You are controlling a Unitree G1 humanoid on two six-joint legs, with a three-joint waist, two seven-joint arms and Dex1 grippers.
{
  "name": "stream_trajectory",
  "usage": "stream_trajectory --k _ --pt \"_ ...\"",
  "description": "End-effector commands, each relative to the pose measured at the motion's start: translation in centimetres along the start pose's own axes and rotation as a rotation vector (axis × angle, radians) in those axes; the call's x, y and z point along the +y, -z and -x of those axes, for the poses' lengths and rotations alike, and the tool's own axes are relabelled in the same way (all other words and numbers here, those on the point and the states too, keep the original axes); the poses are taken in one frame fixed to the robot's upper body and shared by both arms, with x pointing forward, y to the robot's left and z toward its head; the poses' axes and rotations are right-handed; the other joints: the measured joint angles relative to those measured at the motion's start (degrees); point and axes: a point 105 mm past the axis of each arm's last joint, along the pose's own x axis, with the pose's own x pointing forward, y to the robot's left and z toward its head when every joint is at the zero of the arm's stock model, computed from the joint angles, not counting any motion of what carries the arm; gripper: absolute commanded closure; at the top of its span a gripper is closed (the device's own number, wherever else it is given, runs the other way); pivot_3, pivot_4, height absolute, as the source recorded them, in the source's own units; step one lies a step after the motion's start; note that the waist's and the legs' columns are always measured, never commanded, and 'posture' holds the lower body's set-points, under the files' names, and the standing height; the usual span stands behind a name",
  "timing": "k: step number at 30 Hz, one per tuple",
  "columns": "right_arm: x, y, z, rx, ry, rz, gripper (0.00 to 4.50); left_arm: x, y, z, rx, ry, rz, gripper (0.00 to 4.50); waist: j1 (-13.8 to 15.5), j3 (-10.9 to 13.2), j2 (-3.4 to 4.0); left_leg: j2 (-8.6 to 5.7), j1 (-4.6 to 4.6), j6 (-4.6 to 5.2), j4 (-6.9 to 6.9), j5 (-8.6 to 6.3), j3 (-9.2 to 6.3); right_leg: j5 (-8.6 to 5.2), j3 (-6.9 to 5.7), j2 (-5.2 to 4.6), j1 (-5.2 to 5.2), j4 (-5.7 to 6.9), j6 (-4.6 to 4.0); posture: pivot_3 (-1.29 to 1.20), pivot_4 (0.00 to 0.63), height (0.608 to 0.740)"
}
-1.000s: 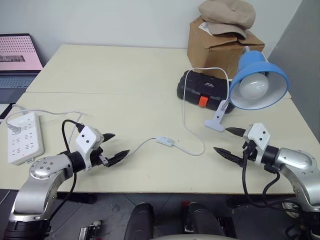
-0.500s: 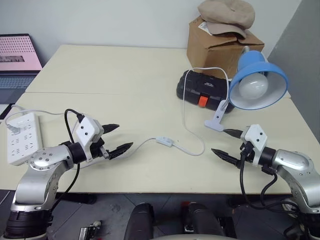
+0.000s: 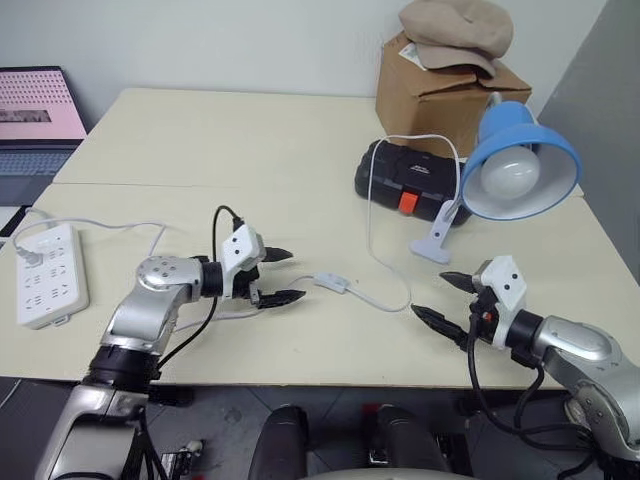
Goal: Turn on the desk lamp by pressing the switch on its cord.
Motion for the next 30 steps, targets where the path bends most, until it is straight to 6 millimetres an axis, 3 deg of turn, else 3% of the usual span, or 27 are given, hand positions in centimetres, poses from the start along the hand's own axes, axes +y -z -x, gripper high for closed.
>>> stream_trajectory --k 1,7,14,17,30 --pt "1.2 -0.9 0.6 -0.021 -0.009 0.025 0.00 0.2 -0.4 -1.4 0.016 0.096 -0.031 0.02 0.0 0.0 0.00 0.00 -0.02 0.00 0.01 0.00 -0.01 0.00 0.00 0.01 -0.01 -0.02 0.00 0.00 0.150 0.740" --pt "1.7 -0.9 1.1 -0.012 0.006 0.020 0.00 0.5 -0.1 -2.6 0.033 0.168 -0.034 0.02 -0.5 0.0 0.00 0.00 -0.07 0.01 0.03 0.00 -0.03 -0.01 0.00 0.04 -0.03 -0.01 0.02 0.00 0.150 0.740" --pt "1.8 -1.0 1.4 -0.007 0.013 0.020 0.00 0.1 0.4 -2.6 0.058 0.226 -0.044 0.02 -0.5 0.0 0.00 0.00 -0.07 0.01 0.05 0.00 -0.07 0.00 -0.04 0.05 -0.03 0.01 0.02 0.00 0.150 0.740" --pt "1.7 -1.1 1.3 -0.003 0.011 0.020 0.00 -0.2 0.8 -3.0 0.063 0.240 -0.041 0.42 -0.5 0.0 0.00 0.00 -0.08 0.01 0.05 0.00 -0.07 -0.01 -0.04 0.04 -0.03 0.00 0.03 0.00 0.150 0.740" --pt "1.5 -1.2 1.3 0.007 0.006 0.034 0.00 -0.4 0.9 -3.9 0.048 0.242 -0.060 3.18 -0.5 0.0 -0.01 -0.02 -0.08 0.01 0.06 0.00 -0.08 0.00 -0.04 0.04 -0.02 0.00 0.04 0.00 0.150 0.740"
